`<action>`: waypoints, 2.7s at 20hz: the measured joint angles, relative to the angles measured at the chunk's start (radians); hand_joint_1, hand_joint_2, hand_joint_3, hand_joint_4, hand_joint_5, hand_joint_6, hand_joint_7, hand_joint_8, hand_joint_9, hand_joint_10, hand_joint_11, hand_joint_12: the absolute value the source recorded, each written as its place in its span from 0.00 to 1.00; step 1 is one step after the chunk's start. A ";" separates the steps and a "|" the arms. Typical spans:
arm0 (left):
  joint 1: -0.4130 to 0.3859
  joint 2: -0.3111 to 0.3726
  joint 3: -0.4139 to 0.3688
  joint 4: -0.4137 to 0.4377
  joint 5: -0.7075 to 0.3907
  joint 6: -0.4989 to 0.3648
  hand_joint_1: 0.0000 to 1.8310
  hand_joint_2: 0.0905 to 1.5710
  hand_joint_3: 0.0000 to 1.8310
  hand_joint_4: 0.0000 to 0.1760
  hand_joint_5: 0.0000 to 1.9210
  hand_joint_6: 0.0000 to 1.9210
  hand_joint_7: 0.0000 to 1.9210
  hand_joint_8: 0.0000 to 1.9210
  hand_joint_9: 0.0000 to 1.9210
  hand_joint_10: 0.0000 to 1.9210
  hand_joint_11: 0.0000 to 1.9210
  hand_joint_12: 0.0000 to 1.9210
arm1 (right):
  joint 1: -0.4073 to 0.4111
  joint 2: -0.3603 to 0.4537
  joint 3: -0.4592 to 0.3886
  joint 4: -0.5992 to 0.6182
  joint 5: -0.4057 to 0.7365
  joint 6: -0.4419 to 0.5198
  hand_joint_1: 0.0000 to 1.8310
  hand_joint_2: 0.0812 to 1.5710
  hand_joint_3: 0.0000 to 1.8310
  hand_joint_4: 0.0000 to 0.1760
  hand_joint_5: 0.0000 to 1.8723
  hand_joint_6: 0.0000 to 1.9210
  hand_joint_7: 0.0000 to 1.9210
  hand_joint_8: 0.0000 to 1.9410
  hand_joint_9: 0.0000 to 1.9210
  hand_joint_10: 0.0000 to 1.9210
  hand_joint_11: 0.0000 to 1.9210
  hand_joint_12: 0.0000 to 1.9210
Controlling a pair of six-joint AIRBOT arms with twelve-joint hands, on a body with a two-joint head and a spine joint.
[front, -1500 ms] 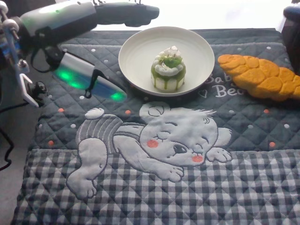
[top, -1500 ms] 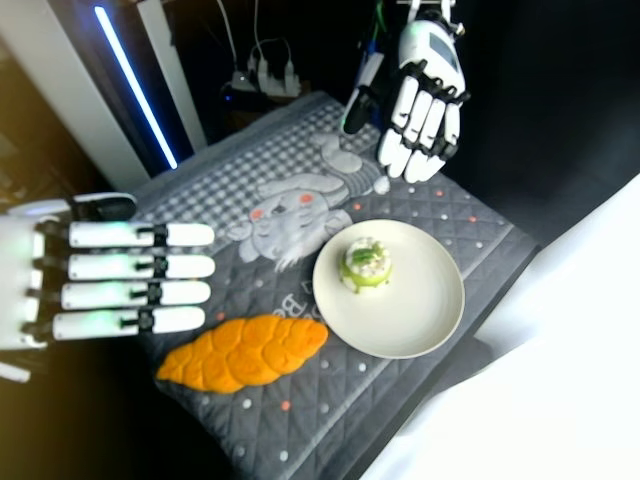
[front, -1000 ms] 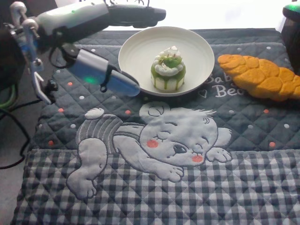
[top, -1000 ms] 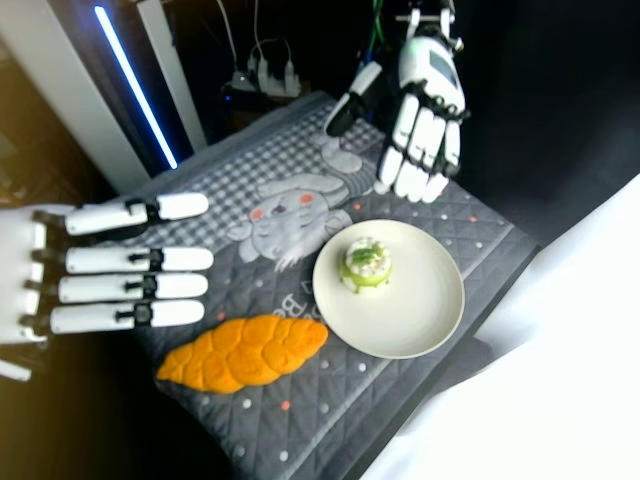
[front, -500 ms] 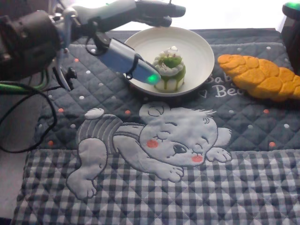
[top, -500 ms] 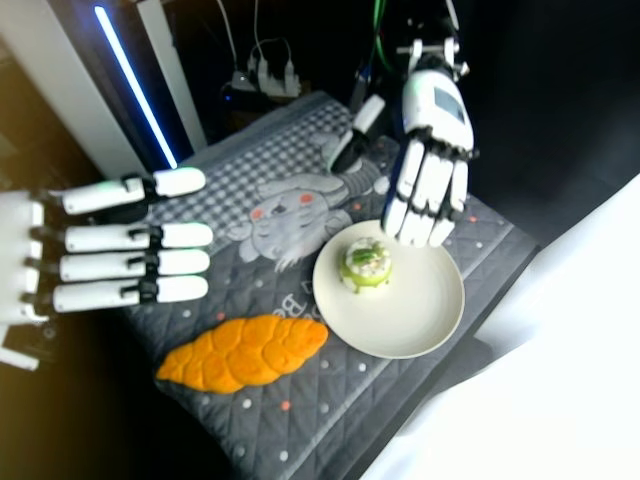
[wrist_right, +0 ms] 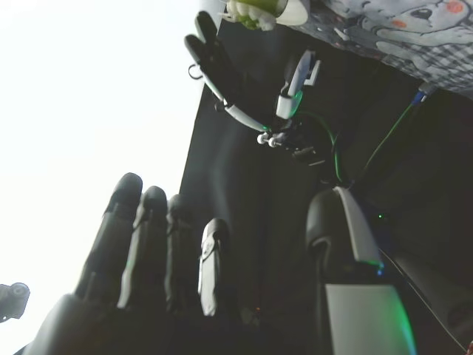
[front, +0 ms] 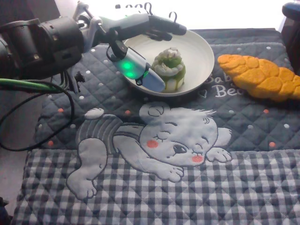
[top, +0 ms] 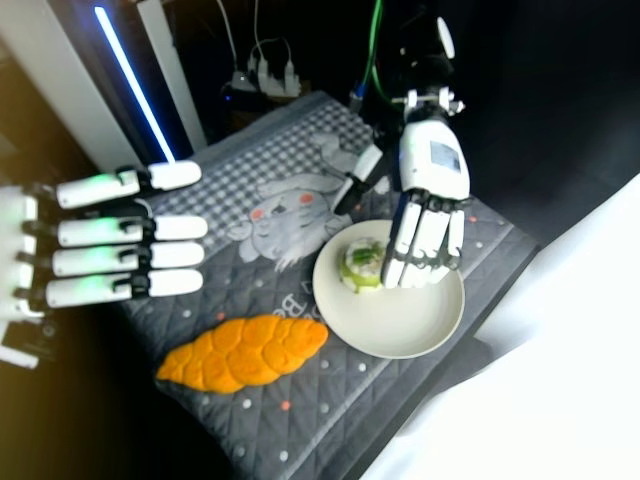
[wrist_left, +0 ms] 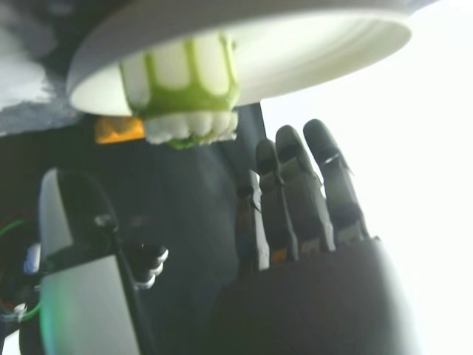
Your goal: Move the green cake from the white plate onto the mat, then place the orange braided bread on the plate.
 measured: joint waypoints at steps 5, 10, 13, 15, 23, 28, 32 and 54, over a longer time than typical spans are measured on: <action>0.004 -0.031 0.022 0.014 0.021 -0.014 0.55 0.53 0.00 0.20 0.34 0.01 0.36 0.00 0.35 0.01 0.13 0.48 | 0.000 0.000 -0.006 -0.003 0.006 0.000 0.53 0.61 0.00 1.00 0.07 0.00 0.10 0.01 0.09 0.01 0.06 0.10; 0.015 -0.040 0.053 0.014 0.017 -0.071 0.65 0.76 0.00 0.00 0.43 0.55 0.41 0.78 0.26 0.75 0.16 0.92 | 0.000 0.000 -0.007 -0.004 0.008 0.000 0.49 0.61 0.00 1.00 0.07 0.00 0.09 0.00 0.08 0.00 0.07 0.10; 0.021 -0.051 0.055 0.010 0.006 -0.078 0.63 0.76 0.00 0.06 0.44 0.60 0.38 0.76 0.27 0.75 0.18 0.88 | 0.000 0.000 -0.008 -0.004 0.010 -0.001 0.45 0.64 0.01 1.00 0.07 0.00 0.08 0.00 0.08 0.00 0.07 0.10; 0.021 -0.052 0.055 0.006 -0.008 -0.077 0.63 0.76 0.00 0.01 0.45 0.61 0.36 0.76 0.28 0.72 0.20 0.86 | 0.000 0.000 -0.008 -0.004 0.011 -0.001 0.46 0.63 0.00 1.00 0.06 0.00 0.08 0.00 0.07 0.00 0.08 0.10; -0.005 0.051 -0.020 -0.002 -0.172 -0.175 0.74 0.70 0.00 0.00 0.49 0.54 0.47 0.54 0.44 0.63 0.31 0.63 | 0.000 0.000 -0.010 -0.003 0.011 -0.008 0.47 0.63 0.00 1.00 0.08 0.00 0.08 0.00 0.08 0.00 0.07 0.09; -0.007 0.161 -0.146 0.013 -0.304 -0.196 0.68 0.68 0.00 0.00 0.54 0.53 0.52 0.44 0.55 0.11 0.40 0.50 | 0.000 0.000 -0.010 0.013 0.011 -0.013 0.48 0.65 0.00 1.00 0.08 0.00 0.09 0.01 0.08 0.00 0.07 0.09; 0.064 0.245 -0.245 0.011 -0.391 -0.200 0.75 0.68 0.00 0.00 0.48 0.58 0.54 0.43 0.50 0.53 0.42 0.48 | 0.000 0.000 -0.010 0.027 0.011 -0.014 0.43 0.68 0.00 1.00 0.08 0.00 0.13 0.00 0.10 0.00 0.06 0.10; 0.266 0.242 -0.362 0.118 -0.396 -0.216 0.48 0.54 0.00 0.65 0.28 0.00 0.27 0.00 0.23 0.00 0.03 0.48 | 0.000 0.015 -0.012 0.032 0.000 -0.015 0.34 0.74 0.00 1.00 0.05 0.00 0.08 0.00 0.07 0.00 0.01 0.23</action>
